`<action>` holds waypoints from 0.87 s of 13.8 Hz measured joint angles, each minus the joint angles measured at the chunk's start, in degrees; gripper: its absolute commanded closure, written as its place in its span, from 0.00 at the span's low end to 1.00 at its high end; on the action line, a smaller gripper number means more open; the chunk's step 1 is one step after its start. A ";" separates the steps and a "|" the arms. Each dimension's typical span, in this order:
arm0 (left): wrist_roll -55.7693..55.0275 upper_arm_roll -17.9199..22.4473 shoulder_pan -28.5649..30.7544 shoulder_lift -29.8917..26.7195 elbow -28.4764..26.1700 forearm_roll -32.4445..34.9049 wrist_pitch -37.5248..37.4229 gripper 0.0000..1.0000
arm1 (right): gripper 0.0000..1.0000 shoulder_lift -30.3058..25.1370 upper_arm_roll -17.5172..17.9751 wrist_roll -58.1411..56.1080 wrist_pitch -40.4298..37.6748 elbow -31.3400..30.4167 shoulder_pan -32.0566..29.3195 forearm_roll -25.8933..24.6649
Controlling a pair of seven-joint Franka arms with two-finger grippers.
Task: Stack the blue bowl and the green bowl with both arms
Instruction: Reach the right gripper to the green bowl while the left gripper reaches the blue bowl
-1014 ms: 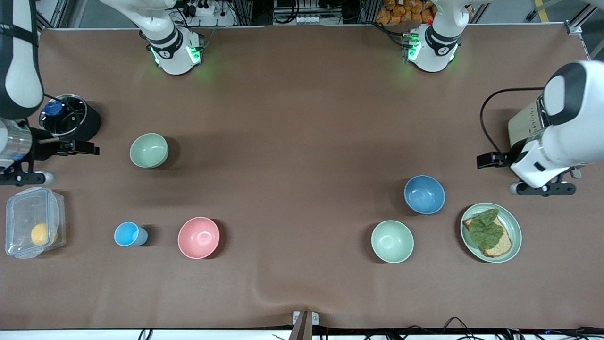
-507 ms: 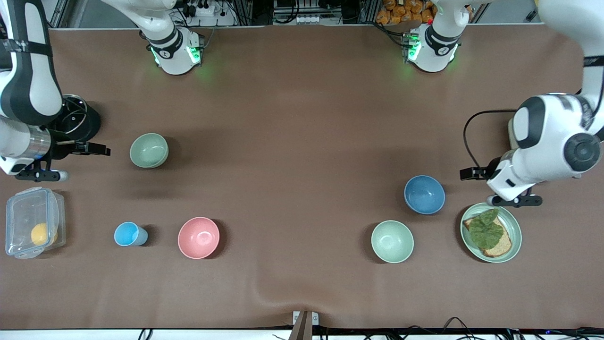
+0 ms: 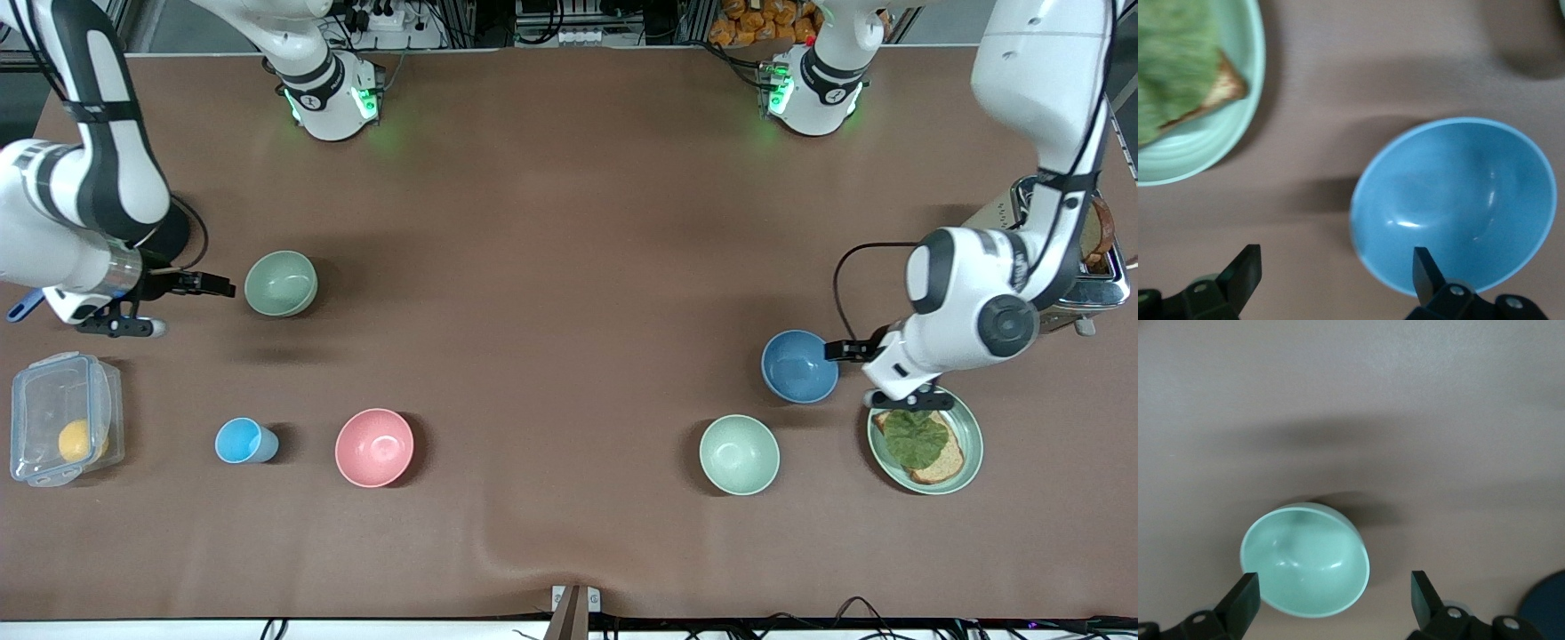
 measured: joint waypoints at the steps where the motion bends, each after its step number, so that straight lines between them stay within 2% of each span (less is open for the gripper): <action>1: -0.15 0.01 -0.59 1.05 0.49 0.00 0.01 0.00 | 0.00 -0.06 0.00 -0.78 1.98 -1.87 -0.36 0.01; 6: -0.24 0.18 -0.70 3.09 1.41 0.00 0.05 0.00 | 0.10 -0.46 0.09 -2.77 10.13 -8.23 -1.02 0.14; 7: -0.24 0.18 -0.71 3.24 1.41 0.00 0.05 0.02 | 0.17 -0.45 0.11 -3.05 13.04 -9.98 -1.02 0.14; 9: -0.24 0.18 -0.71 3.61 1.43 0.00 0.05 0.60 | 0.41 -0.41 0.28 -3.39 19.48 -13.90 -0.99 0.14; 10: -0.24 0.18 -0.70 3.72 1.45 0.00 0.05 0.77 | 0.61 -0.41 0.42 -3.51 21.75 -15.45 -0.90 0.15; 11: -0.24 0.18 -0.71 3.76 1.46 0.00 0.05 0.86 | 0.75 -0.41 0.56 -3.53 22.96 -16.44 -0.79 0.15; 12: -0.24 0.18 -0.71 3.78 1.46 0.00 0.05 0.99 | 0.80 -0.41 0.71 -3.55 23.41 -16.92 -0.71 0.15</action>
